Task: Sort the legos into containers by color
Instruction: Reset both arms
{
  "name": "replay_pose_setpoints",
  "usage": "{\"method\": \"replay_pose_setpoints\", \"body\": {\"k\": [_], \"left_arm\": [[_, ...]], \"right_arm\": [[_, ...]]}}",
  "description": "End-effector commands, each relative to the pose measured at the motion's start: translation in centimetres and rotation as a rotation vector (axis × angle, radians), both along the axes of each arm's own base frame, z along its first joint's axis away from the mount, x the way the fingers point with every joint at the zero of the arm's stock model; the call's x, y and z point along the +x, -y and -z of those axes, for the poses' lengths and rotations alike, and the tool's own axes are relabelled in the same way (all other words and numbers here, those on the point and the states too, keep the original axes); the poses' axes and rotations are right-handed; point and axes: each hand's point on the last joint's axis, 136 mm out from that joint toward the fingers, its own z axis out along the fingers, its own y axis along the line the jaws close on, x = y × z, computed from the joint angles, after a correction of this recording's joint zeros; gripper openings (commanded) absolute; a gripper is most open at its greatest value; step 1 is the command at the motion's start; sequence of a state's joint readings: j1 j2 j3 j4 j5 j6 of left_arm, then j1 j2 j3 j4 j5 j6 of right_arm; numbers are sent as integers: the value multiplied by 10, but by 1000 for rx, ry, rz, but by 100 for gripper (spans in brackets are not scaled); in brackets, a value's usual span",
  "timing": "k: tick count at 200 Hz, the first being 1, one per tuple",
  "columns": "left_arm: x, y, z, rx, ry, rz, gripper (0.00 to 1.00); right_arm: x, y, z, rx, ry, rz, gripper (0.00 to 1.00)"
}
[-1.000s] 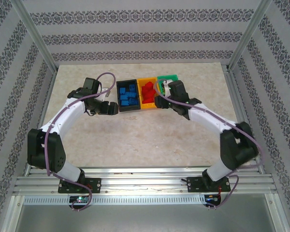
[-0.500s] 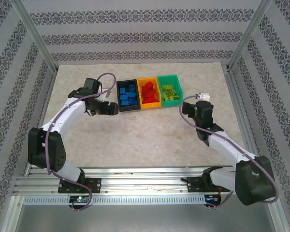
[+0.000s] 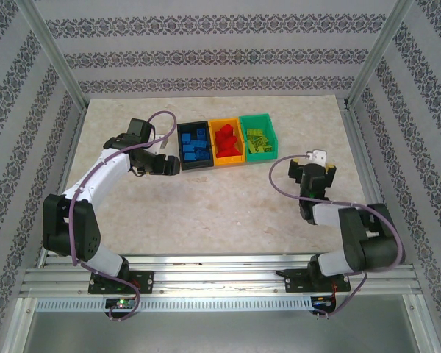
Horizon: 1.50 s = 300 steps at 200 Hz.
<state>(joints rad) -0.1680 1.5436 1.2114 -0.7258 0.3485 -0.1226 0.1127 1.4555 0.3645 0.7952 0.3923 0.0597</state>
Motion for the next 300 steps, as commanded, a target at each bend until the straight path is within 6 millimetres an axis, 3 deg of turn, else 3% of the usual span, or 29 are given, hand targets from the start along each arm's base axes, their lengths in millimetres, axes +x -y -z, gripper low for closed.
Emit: {"method": "replay_pose_setpoints", "body": {"k": [1,22,36,41,92,126,161,169,182,188,194,213,230,272,300], "left_arm": [[1,-9,-5,34,20,-2,85],[2,-10,-6,39,28,-4,85],[2,-11,-6,42,29,-5,85],[2,-11,-8,44,33,-6,85],[5,-15,-23,38,79,-68,86],[14,-29,-35,69,167,-163,86],[29,-72,-22,222,400,-333,93],[33,-84,-20,268,471,-375,100],[31,-100,-8,339,577,-392,100],[34,-104,-12,351,656,-401,100],[28,-110,-4,373,694,-409,100],[19,-128,-6,403,877,-485,100],[13,-131,-1,397,985,-466,100],[35,-116,41,349,921,-367,99],[44,-116,46,348,870,-356,99]], "right_arm": [[19,-11,-20,18,64,-96,98],[22,-13,-16,56,63,-138,98],[19,-27,-3,82,48,-250,98],[22,-31,-8,83,95,-276,98],[20,-30,-7,85,68,-275,98],[21,-30,-8,85,79,-273,98],[21,-30,-8,85,78,-272,98],[21,-30,-8,85,79,-272,98],[21,-30,-8,84,78,-274,98],[21,-30,-8,85,79,-273,98],[21,-30,-8,85,79,-273,98],[21,-30,-8,85,79,-275,98],[21,-31,-8,85,79,-276,98],[20,-30,-7,83,79,-275,98],[21,-30,-8,82,80,-273,98]]}}
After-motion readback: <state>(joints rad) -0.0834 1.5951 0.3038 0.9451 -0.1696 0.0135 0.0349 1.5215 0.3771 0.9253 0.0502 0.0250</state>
